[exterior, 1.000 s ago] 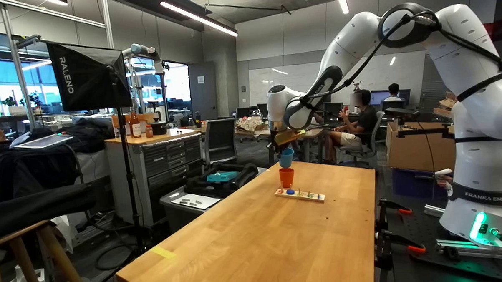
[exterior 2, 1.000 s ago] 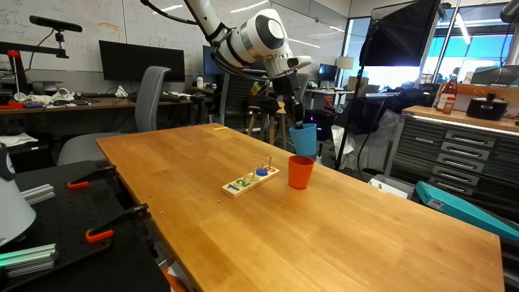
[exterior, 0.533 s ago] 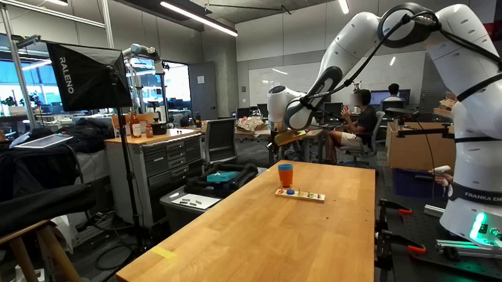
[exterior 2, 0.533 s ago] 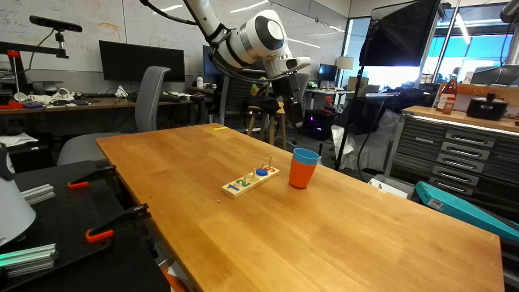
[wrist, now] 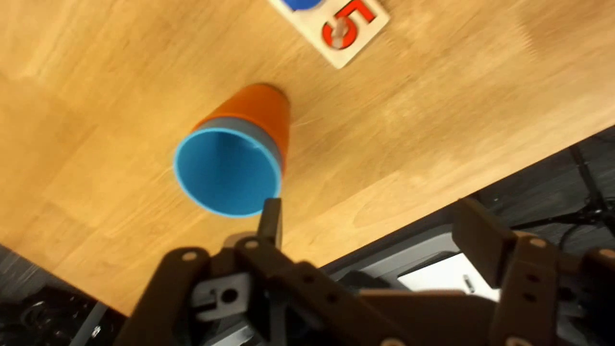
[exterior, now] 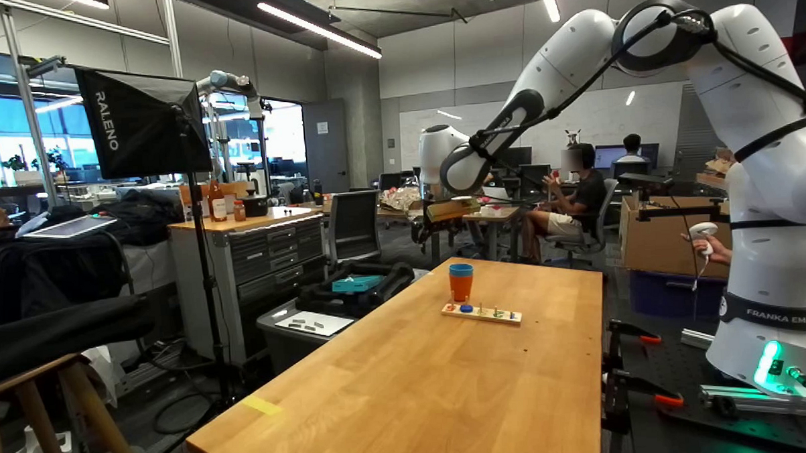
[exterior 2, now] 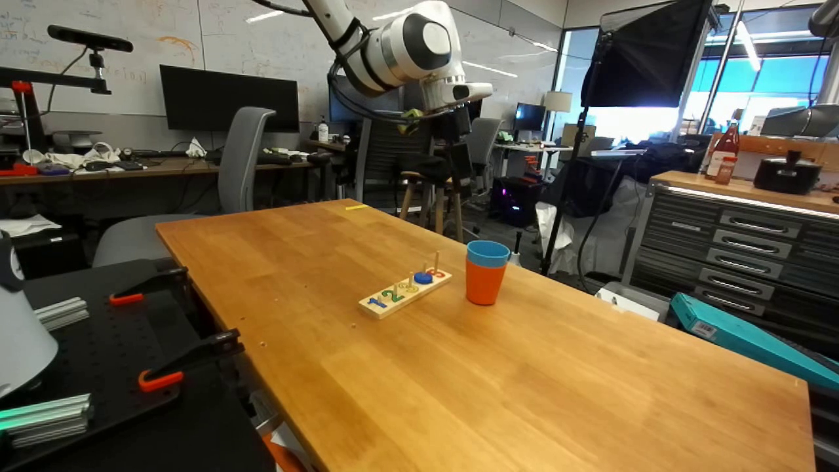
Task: Put the blue cup inside the orange cup
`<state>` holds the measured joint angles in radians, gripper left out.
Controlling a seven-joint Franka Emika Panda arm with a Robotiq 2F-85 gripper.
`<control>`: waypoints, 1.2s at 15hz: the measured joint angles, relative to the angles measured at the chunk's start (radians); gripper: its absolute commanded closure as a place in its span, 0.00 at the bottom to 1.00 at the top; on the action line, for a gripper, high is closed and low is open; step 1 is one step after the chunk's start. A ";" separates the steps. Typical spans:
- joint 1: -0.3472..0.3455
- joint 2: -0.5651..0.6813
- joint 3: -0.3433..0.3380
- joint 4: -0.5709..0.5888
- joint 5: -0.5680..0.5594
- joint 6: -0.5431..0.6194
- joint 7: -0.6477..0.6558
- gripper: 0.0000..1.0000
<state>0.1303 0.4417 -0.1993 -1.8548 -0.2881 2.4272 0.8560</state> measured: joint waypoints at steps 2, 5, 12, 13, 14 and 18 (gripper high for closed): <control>-0.009 -0.026 0.064 0.053 0.123 -0.105 -0.074 0.00; -0.014 -0.053 0.137 0.168 0.268 -0.309 -0.166 0.00; -0.069 0.010 0.179 0.486 0.388 -0.671 -0.540 0.00; -0.080 0.029 0.180 0.530 0.389 -0.709 -0.596 0.00; -0.089 0.048 0.182 0.575 0.389 -0.744 -0.645 0.00; -0.101 0.109 0.195 0.734 0.389 -0.845 -0.740 0.00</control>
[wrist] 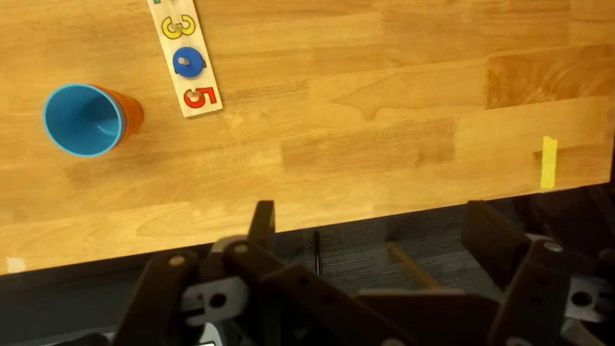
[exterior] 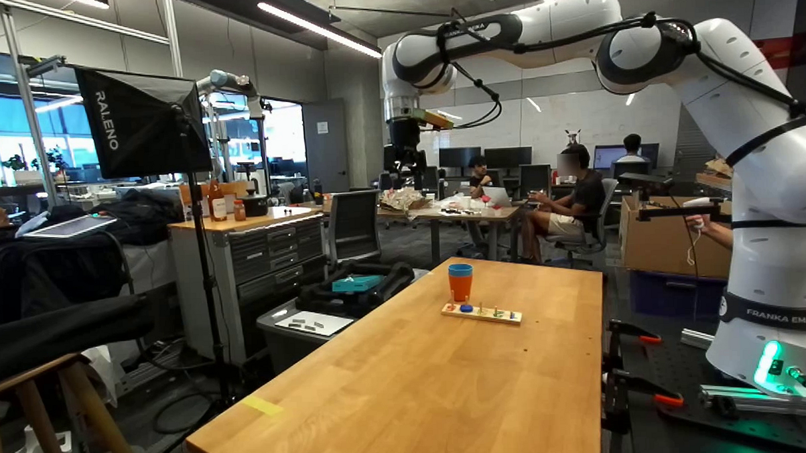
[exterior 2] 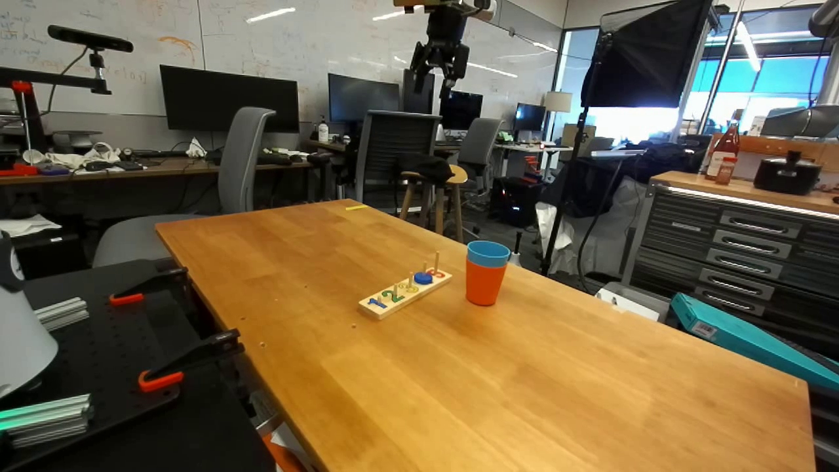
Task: Put the blue cup inside the orange cup
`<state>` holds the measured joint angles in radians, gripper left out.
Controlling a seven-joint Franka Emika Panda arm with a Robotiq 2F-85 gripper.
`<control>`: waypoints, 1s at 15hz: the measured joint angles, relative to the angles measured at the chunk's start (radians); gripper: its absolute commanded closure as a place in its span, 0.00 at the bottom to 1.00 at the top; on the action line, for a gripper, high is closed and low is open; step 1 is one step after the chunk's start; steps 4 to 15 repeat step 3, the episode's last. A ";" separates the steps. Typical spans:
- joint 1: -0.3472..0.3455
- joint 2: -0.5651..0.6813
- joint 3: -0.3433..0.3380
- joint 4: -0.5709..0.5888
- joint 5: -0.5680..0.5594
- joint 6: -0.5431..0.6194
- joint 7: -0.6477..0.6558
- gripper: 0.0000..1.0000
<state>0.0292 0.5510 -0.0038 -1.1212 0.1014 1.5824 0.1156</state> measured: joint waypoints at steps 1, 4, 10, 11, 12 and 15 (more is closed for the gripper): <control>0.000 0.009 0.004 0.024 0.000 -0.009 -0.002 0.00; 0.001 0.020 0.007 0.048 0.000 -0.019 -0.003 0.00; 0.001 0.020 0.007 0.048 0.000 -0.019 -0.003 0.00; 0.001 0.020 0.007 0.048 0.000 -0.019 -0.003 0.00; 0.001 0.020 0.007 0.048 0.000 -0.019 -0.003 0.00; 0.001 0.020 0.007 0.048 0.000 -0.019 -0.003 0.00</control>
